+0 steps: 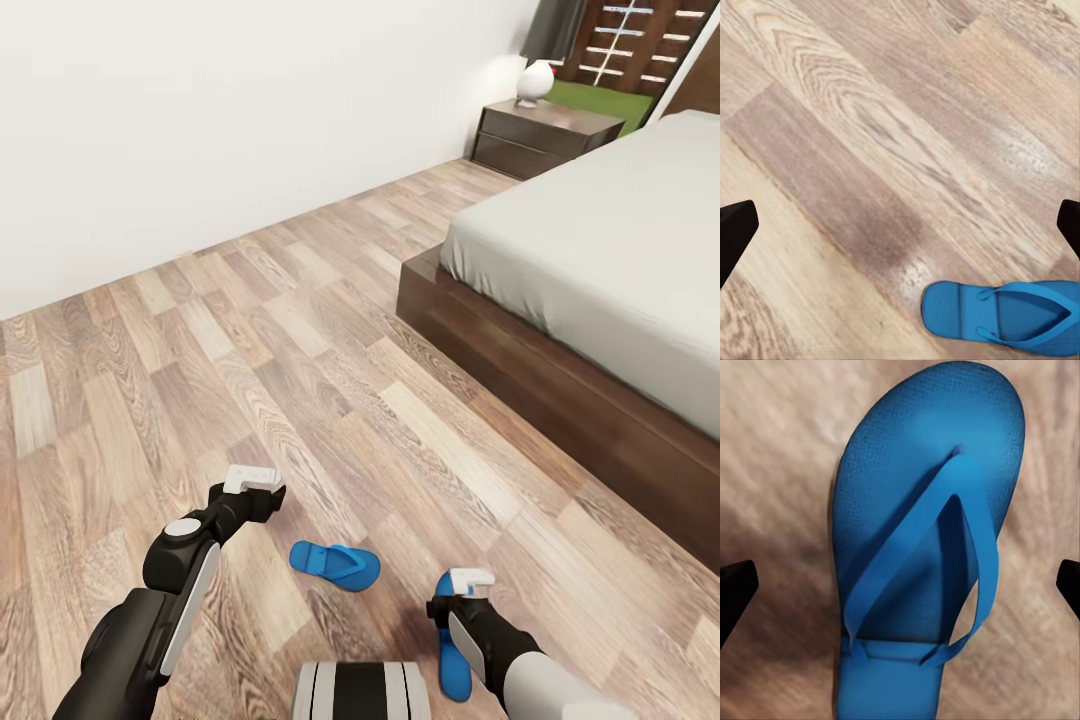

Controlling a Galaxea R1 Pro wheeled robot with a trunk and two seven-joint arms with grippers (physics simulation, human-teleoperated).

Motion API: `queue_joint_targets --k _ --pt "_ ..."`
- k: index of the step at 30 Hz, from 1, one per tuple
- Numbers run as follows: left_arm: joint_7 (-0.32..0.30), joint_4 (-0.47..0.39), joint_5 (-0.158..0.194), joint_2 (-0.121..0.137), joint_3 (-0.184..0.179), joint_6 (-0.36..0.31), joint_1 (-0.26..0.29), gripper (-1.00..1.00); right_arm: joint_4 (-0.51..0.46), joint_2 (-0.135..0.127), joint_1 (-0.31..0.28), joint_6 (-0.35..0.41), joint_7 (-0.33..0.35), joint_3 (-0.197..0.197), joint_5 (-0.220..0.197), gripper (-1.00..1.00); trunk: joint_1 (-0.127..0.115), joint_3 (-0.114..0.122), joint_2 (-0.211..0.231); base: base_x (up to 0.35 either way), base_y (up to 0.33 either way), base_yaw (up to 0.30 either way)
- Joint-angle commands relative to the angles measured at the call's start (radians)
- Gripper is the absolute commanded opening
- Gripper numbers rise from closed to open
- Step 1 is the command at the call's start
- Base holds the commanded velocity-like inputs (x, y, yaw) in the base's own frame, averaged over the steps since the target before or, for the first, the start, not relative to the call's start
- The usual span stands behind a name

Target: In the bedroom, move the book from the bed onto either nightstand, and place the two sandals side by side next to the bed.

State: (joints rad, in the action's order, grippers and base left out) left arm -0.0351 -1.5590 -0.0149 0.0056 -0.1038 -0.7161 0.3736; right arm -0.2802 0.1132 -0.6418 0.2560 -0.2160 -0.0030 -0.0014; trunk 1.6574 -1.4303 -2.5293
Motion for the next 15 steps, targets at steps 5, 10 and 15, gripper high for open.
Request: queue_joint_targets --k 5,10,15 --pt "-0.003 -0.001 -0.002 0.001 -0.001 -0.005 0.001 1.00 -0.002 0.000 -0.001 0.006 -0.003 0.000 0.000 1.00 0.002 -0.020 -0.001 0.000 0.000 0.000" --pt "-0.003 -0.001 -0.002 0.001 -0.001 -0.005 0.001 1.00 -0.003 0.000 -0.001 0.017 -0.003 0.000 0.000 1.00 0.002 -0.020 -0.001 0.000 0.000 0.000" --pt "-0.003 -0.001 -0.002 0.001 -0.001 -0.005 0.001 1.00 -0.003 0.000 -0.005 0.037 -0.003 0.000 0.000 1.00 0.002 -0.020 -0.001 0.000 0.000 0.000"
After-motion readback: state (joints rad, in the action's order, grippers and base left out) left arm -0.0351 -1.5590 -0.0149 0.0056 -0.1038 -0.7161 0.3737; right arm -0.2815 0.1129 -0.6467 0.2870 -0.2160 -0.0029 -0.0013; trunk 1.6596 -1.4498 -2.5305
